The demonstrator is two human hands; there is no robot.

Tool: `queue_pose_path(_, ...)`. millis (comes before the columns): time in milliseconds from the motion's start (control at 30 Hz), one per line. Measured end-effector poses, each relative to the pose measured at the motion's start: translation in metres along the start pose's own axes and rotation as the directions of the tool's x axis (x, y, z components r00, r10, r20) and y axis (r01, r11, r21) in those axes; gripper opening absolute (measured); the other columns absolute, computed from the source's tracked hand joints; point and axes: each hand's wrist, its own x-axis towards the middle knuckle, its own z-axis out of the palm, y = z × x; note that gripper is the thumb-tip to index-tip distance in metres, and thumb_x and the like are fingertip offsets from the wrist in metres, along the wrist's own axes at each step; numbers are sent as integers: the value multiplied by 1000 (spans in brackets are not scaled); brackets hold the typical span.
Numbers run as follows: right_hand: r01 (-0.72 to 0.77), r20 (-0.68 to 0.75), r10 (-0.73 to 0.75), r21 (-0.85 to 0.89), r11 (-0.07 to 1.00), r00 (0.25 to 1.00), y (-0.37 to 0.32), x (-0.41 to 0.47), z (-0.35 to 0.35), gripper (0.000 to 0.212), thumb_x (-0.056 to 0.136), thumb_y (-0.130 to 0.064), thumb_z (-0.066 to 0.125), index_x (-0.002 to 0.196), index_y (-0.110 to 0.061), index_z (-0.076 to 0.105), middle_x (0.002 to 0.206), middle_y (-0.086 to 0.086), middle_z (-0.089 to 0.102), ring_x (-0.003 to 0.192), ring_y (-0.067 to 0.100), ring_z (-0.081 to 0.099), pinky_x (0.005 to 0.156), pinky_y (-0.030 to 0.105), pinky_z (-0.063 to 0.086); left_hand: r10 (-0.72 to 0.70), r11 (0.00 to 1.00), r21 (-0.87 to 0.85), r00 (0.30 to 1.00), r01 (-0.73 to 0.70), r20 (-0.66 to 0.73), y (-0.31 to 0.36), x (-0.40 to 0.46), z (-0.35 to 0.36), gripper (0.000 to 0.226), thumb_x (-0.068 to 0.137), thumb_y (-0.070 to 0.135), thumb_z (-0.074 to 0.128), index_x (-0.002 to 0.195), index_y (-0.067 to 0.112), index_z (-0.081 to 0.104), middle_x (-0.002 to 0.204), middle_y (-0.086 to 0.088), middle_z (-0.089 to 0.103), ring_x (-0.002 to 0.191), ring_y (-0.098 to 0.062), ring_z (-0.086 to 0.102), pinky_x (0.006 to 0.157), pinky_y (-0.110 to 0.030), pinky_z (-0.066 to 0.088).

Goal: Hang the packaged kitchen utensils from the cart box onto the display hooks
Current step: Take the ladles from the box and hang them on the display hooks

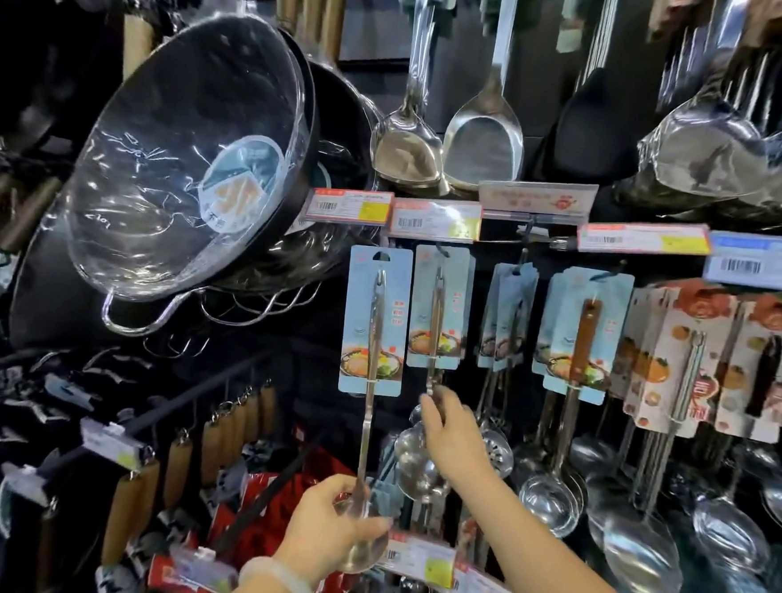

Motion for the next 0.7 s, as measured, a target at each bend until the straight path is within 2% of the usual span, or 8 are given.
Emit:
queue_pose_path(100, 109, 66, -137, 318, 942, 988, -25, -13, -7, 46, 93, -43, 47, 134, -24, 41, 120, -5, 55, 113, 15, 56, 95, 27, 42, 6, 998, 63, 1000, -7, 5, 1, 1, 11, 33, 65, 9, 83, 88, 13, 61, 90, -5, 60, 79, -20, 61, 55, -18, 54)
queue_pose_path(167, 92, 56, -130, 435, 896, 990, -32, -11, -7, 45, 88, -39, 57, 129, -27, 41, 118, -3, 58, 103, 16, 62, 91, 35, 50, 30, 998, 63, 1000, -30, 5, 4, 2, 20, 32, 70, 3, 78, 94, 11, 59, 95, -7, 57, 79, -17, 55, 42, -7, 44)
queue_pose_path(233, 100, -27, -99, 479, 872, 995, -37, -6, -11, 28, 90, -27, 59, 115, -26, 46, 108, 3, 63, 94, 20, 65, 83, 43, 57, 62, 997, 55, 998, -62, 15, 8, 3, 25, 29, 70, 1, 78, 91, 11, 60, 91, -5, 58, 79, -16, 55, 44, -7, 44)
queue_pose_path(300, 106, -66, -84, 507, 855, 994, -38, -3, -18, 10, 92, -19, 55, 96, -27, 49, 94, 3, 63, 84, 21, 66, 72, 40, 59, 88, 991, 97, 996, -91, 35, 12, 4, 29, 27, 68, 7, 80, 88, 11, 62, 83, 0, 61, 78, -15, 58, 55, -14, 47)
queue_pose_path(367, 130, -58, -117, 488, 863, 991, -37, -1, -24, 10, 93, -18, 53, 89, -26, 50, 93, 6, 63, 83, 25, 66, 68, 37, 59, 89, 987, 128, 995, -95, 49, 14, 6, 31, 30, 68, 13, 81, 92, 11, 63, 82, 3, 63, 81, -15, 59, 66, -19, 46)
queue_pose_path(467, 130, -18, -136, 433, 892, 991, -35, 3, -28, 4, 93, -20, 52, 91, -23, 53, 99, 10, 64, 89, 32, 65, 80, 45, 57, 90, 987, 133, 995, -94, 39, 14, 10, 34, 22, 71, 19, 79, 84, 18, 62, 81, 4, 64, 79, -11, 61, 64, -17, 43)
queue_pose_path(567, 40, 63, -80, 478, 877, 995, -28, 2, -28, 9, 95, -18, 50, 95, -27, 53, 98, 3, 63, 73, 19, 63, 71, 33, 57, 138, 977, 164, 990, -137, 6, 17, 13, 38, 25, 81, 24, 70, 61, 20, 56, 57, 10, 57, 55, -1, 52, 51, -10, 38)
queue_pose_path(700, 9, 52, -41, 505, 863, 998, -21, 3, -25, 7, 95, -20, 51, 101, -18, 53, 110, 13, 61, 73, 18, 58, 64, 27, 55, 177, 975, 136, 984, -178, 20, 24, 18, 43, 33, 88, 25, 62, 61, 9, 51, 59, -7, 51, 56, -15, 47, 60, -25, 41)
